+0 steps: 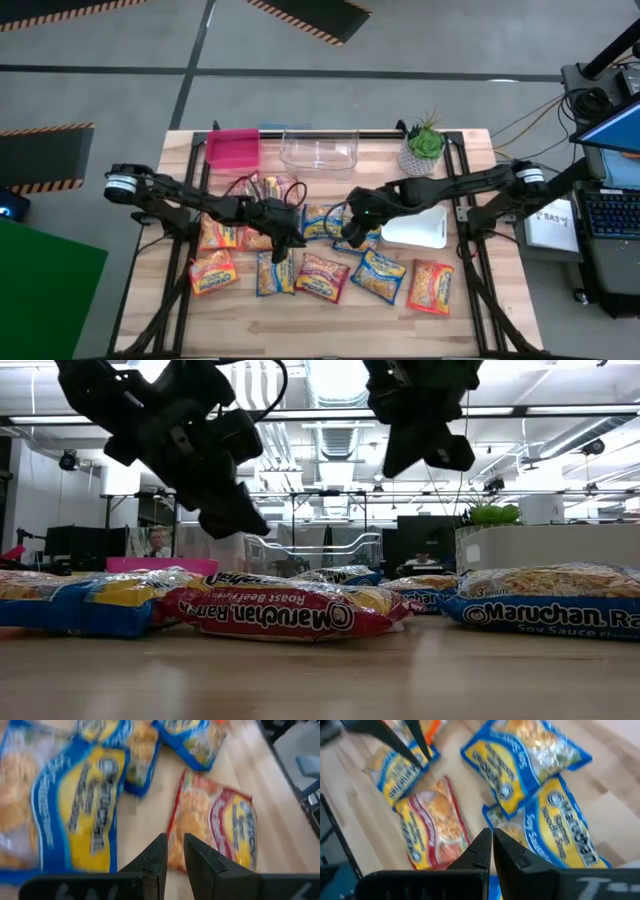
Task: Sort Maruchan noodles
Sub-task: Put the red noodle pack into the white bin
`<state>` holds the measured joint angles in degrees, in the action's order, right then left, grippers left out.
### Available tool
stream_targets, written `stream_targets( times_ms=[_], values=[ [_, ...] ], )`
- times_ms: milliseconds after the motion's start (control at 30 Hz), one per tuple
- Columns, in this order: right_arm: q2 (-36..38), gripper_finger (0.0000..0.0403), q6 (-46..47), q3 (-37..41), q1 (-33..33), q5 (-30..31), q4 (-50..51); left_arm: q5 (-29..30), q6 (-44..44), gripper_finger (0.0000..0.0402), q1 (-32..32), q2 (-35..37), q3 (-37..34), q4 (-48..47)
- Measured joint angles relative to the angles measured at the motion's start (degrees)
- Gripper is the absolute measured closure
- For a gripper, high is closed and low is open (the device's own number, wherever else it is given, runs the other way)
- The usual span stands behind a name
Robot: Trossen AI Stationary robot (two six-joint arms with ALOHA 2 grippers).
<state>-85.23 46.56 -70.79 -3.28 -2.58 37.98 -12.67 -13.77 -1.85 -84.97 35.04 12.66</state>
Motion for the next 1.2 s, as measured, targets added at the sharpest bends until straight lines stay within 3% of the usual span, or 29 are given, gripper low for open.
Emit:
stream_targets(
  times_ms=[267, 400, 533, 733, 967, 1200],
  values=[
    [-0.22, 0.0394, -4.1, 0.47, -1.15, -0.41, 0.83, 7.7, 1.87, 0.0355, 0.17, 4.56, 2.29, -17.34],
    [-0.17, 0.0394, -5.16, 0.47, -2.62, -0.45, -0.09, 6.91, 5.57, 0.0355, 0.02, 5.34, 3.46, -19.32],
    [-0.17, 0.0384, -3.02, 0.47, -5.23, -1.13, -1.86, 2.4, 9.44, 0.0355, -0.02, 5.4, 5.32, -19.15],
    [-0.17, 0.0318, 1.88, 0.47, -9.49, -1.52, -5.7, 1.6, 11.56, 0.0355, -1.14, 4.57, 8.22, -18.49],
    [-0.17, 0.0229, 7.06, 0.47, -14.33, -1.54, -7.41, 1.86, 6.47, 0.0355, -6.15, 4.49, 8.42, -14.43],
    [-1.16, 0.0194, 9.78, 0.47, -18.64, -1.5, -7.46, 12.34, -0.35, 0.0355, -16.22, 3.01, 8.31, -11.26]
  ],
)
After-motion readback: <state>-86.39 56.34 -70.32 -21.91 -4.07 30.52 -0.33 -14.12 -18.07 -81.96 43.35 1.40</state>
